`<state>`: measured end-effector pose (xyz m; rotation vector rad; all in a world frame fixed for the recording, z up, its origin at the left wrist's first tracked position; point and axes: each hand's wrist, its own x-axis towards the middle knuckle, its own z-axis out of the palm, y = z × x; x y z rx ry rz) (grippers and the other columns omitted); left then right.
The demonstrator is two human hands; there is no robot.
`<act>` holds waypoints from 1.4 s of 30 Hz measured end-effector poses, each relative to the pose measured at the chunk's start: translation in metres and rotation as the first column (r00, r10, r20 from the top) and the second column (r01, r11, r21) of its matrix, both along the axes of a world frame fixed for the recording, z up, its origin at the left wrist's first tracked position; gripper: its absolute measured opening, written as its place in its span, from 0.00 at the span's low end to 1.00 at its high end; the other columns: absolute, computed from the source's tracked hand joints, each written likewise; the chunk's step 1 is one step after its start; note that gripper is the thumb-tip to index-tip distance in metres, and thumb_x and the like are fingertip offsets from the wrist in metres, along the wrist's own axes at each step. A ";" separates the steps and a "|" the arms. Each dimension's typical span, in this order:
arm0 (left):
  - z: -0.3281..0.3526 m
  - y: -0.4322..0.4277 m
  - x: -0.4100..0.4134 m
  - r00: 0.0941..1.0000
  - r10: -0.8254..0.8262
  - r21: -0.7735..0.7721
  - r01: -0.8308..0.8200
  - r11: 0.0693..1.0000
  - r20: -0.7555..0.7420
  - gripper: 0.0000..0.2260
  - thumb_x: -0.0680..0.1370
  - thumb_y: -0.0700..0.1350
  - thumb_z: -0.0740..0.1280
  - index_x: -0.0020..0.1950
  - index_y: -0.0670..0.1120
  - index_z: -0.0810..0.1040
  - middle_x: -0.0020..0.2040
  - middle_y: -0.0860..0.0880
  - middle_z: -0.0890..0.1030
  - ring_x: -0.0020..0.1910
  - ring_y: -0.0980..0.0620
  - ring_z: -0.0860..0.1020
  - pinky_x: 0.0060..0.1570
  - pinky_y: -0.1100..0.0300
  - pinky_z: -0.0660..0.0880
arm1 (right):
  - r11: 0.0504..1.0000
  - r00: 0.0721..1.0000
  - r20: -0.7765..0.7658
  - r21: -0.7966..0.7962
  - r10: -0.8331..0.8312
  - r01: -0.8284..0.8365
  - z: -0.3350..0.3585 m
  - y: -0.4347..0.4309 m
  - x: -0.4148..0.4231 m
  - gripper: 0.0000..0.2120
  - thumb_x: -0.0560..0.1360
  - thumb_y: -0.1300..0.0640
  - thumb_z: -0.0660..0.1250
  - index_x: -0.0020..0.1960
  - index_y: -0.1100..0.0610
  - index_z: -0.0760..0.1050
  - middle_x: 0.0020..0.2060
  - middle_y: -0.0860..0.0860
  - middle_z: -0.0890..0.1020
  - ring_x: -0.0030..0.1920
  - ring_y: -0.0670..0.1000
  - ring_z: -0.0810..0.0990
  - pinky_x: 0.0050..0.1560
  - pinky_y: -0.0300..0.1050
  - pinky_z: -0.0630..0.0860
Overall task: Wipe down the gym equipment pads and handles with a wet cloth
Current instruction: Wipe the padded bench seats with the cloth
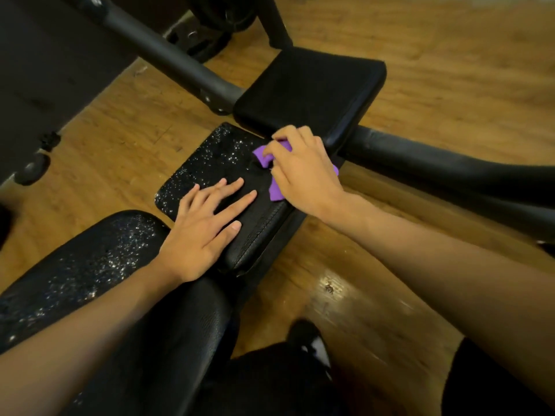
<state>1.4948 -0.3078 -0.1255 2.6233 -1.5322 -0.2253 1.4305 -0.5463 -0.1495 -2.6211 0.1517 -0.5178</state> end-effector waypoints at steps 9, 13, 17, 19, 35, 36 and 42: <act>-0.003 0.003 0.004 1.000 0.011 0.043 -0.012 0.999 0.013 0.23 0.87 0.59 0.47 0.83 0.64 0.55 0.84 0.58 0.56 0.84 0.51 0.52 0.80 0.38 0.47 | 0.922 0.948 -0.132 -0.226 0.291 -0.314 0.005 -0.033 -0.010 0.35 0.76 0.40 0.58 0.74 0.62 0.70 0.67 0.58 0.76 0.66 0.57 0.74 0.67 0.52 0.69; -0.007 0.001 0.004 0.999 0.024 0.045 -0.026 0.999 0.027 0.23 0.87 0.58 0.48 0.84 0.63 0.54 0.84 0.57 0.56 0.84 0.49 0.54 0.79 0.37 0.49 | 0.844 0.903 -0.151 -0.321 0.403 -0.430 0.009 -0.049 0.010 0.25 0.79 0.41 0.59 0.62 0.59 0.78 0.69 0.58 0.77 0.70 0.55 0.72 0.72 0.46 0.61; -0.004 0.000 0.005 0.999 0.001 0.081 -0.004 0.997 0.039 0.23 0.87 0.57 0.47 0.84 0.61 0.55 0.84 0.54 0.59 0.83 0.46 0.57 0.78 0.33 0.53 | 0.813 0.870 -0.107 -0.317 0.481 -0.488 0.019 -0.049 0.039 0.17 0.80 0.45 0.61 0.54 0.58 0.79 0.61 0.57 0.80 0.61 0.56 0.76 0.61 0.49 0.69; -0.002 0.000 0.005 0.999 -0.015 0.105 0.011 0.994 0.036 0.24 0.88 0.57 0.46 0.84 0.60 0.56 0.84 0.52 0.60 0.82 0.44 0.59 0.77 0.32 0.54 | 0.806 0.857 -0.128 -0.294 0.498 -0.513 0.023 -0.050 0.047 0.16 0.80 0.46 0.60 0.54 0.57 0.78 0.56 0.55 0.80 0.56 0.55 0.77 0.56 0.50 0.71; -0.005 -0.005 0.009 0.997 0.032 0.023 -0.033 0.999 0.065 0.24 0.86 0.54 0.53 0.83 0.56 0.62 0.83 0.51 0.61 0.83 0.46 0.58 0.78 0.33 0.53 | 0.926 0.926 0.017 -0.008 0.376 -0.376 0.007 -0.045 0.064 0.06 0.80 0.54 0.67 0.53 0.55 0.78 0.56 0.52 0.77 0.56 0.52 0.74 0.54 0.51 0.71; -0.005 -0.005 0.008 0.998 0.033 0.026 -0.034 0.999 0.061 0.24 0.86 0.54 0.53 0.83 0.56 0.61 0.84 0.51 0.61 0.83 0.46 0.58 0.78 0.33 0.53 | 0.920 0.920 0.022 -0.010 0.392 -0.392 0.006 -0.047 0.057 0.08 0.81 0.53 0.65 0.54 0.57 0.80 0.56 0.53 0.79 0.57 0.53 0.75 0.55 0.52 0.73; -0.001 -0.008 0.008 0.997 0.038 0.054 -0.041 0.998 0.061 0.24 0.86 0.54 0.52 0.84 0.56 0.60 0.84 0.52 0.58 0.83 0.46 0.57 0.78 0.32 0.52 | 0.846 0.870 -0.244 -0.231 0.428 -0.481 0.004 -0.045 0.033 0.31 0.84 0.44 0.47 0.80 0.62 0.58 0.80 0.58 0.62 0.81 0.57 0.58 0.79 0.56 0.61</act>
